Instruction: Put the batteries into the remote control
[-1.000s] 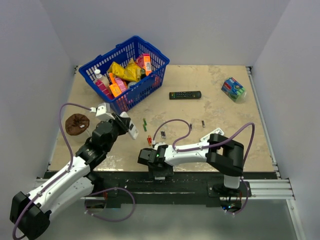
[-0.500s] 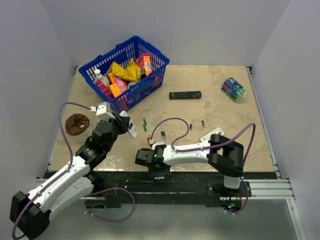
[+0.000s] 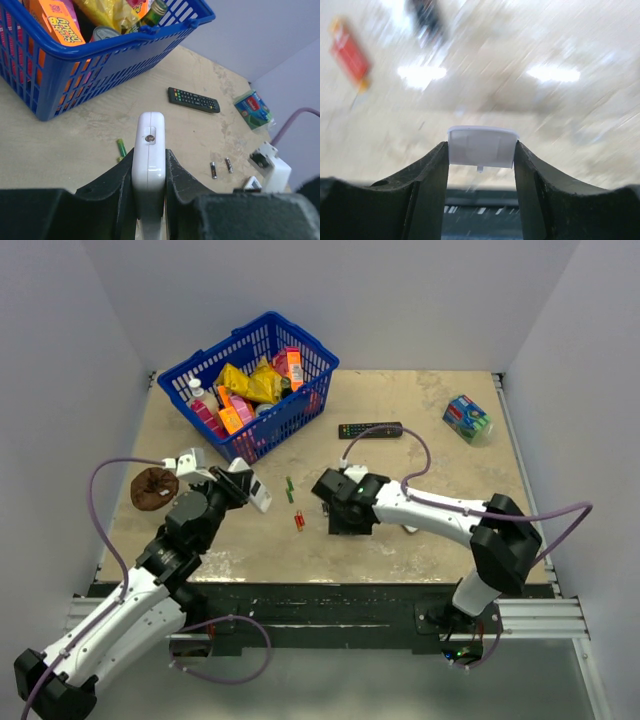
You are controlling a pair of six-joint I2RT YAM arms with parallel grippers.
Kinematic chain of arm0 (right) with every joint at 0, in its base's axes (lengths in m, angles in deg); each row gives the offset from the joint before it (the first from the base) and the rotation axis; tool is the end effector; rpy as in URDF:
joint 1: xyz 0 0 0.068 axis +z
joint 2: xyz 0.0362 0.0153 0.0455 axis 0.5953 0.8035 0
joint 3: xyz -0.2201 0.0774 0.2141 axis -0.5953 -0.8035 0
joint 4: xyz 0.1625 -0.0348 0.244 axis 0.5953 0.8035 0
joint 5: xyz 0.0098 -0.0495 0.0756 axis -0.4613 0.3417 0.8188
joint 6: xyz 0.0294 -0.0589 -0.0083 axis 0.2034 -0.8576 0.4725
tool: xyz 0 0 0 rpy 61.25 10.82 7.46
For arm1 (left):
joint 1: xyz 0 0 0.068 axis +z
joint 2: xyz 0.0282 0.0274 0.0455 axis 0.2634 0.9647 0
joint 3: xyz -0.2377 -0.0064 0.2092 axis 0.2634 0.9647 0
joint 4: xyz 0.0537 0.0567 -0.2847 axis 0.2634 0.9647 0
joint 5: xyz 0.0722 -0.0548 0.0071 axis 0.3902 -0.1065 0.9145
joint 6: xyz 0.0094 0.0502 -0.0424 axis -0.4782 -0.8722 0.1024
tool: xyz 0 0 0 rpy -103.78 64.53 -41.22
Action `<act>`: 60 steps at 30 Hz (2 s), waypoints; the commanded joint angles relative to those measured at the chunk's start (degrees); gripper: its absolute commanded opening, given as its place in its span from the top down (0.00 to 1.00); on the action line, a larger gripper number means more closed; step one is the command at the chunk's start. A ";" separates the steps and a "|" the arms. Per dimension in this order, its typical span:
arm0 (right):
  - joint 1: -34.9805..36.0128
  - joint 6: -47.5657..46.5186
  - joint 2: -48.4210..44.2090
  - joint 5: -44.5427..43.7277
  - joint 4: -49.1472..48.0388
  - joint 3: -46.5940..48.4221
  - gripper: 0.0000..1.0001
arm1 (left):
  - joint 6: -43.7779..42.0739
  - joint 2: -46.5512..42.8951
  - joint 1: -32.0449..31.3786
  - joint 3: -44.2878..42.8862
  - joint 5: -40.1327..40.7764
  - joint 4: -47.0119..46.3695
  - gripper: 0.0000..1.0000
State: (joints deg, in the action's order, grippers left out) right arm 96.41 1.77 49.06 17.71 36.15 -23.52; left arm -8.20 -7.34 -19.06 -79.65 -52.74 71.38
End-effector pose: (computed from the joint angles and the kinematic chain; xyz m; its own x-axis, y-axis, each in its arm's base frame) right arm 0.1883 0.2938 0.2316 -0.9223 0.0230 -0.3858 -0.0122 0.9960 0.0886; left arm 0.1560 -0.0820 0.2962 -0.2234 -0.5630 -0.7957 0.0831 0.8024 -0.5910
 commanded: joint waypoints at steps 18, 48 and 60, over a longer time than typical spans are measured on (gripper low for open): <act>-24.28 -33.32 9.50 3.28 -17.27 -0.53 0.24 | 5.47 -0.35 -0.21 3.11 -9.84 -14.62 1.00; -7.07 -39.13 8.60 16.73 -22.37 9.83 0.48 | 0.99 1.23 22.02 5.67 -35.69 -11.55 1.00; -3.80 -38.07 17.92 14.44 -20.09 17.56 0.69 | 0.02 0.44 22.02 5.58 -33.66 -9.17 1.00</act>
State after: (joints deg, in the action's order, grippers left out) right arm 92.19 -36.59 65.85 32.70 15.30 -9.29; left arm -7.13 -6.24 2.52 -72.33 -87.34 62.94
